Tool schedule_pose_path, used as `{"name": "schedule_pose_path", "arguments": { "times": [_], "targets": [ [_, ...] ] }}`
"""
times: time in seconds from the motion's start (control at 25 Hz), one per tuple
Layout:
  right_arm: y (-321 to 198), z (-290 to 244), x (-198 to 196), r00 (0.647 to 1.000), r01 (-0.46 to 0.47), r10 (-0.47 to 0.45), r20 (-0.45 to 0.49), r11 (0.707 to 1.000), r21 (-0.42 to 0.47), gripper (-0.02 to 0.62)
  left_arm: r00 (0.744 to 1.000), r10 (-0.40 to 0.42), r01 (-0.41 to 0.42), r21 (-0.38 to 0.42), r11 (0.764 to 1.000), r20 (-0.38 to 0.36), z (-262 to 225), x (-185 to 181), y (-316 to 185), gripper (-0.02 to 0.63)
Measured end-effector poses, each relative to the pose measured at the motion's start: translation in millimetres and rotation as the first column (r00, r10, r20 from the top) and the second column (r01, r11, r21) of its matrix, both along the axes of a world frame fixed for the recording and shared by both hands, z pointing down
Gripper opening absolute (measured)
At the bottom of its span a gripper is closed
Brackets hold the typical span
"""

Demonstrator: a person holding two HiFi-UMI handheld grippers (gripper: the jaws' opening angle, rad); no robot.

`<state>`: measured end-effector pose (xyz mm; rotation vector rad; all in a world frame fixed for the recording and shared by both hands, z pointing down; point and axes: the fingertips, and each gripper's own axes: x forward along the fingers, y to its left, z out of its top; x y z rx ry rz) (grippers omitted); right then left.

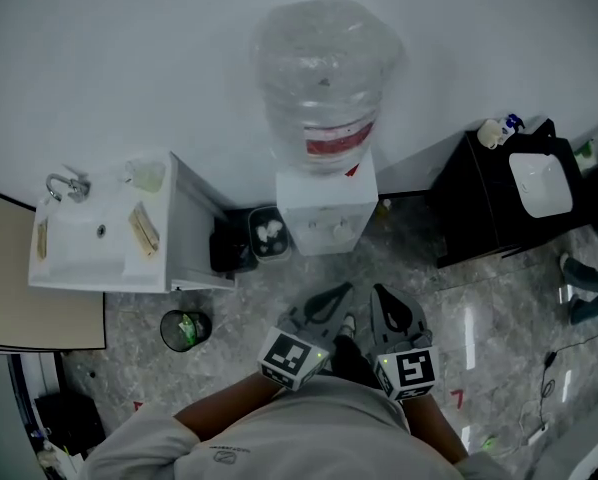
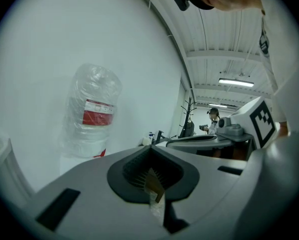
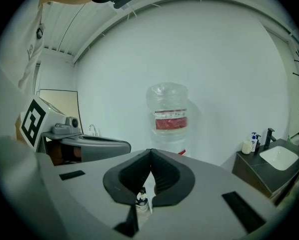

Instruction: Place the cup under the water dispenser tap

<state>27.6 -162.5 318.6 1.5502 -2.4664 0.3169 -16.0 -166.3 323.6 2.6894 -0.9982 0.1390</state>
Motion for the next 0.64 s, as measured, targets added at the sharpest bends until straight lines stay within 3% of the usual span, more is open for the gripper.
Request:
{"name": "schedule_pose_path", "arguments": {
  "times": [0.64],
  "targets": [
    [-8,-10,-12,1.000,-0.004,0.004,0.004,1.000,0.016,0.015,1.000,-0.011,0.011,0.048,0.999,0.000,-8,-11,-5,0.005]
  ]
}}
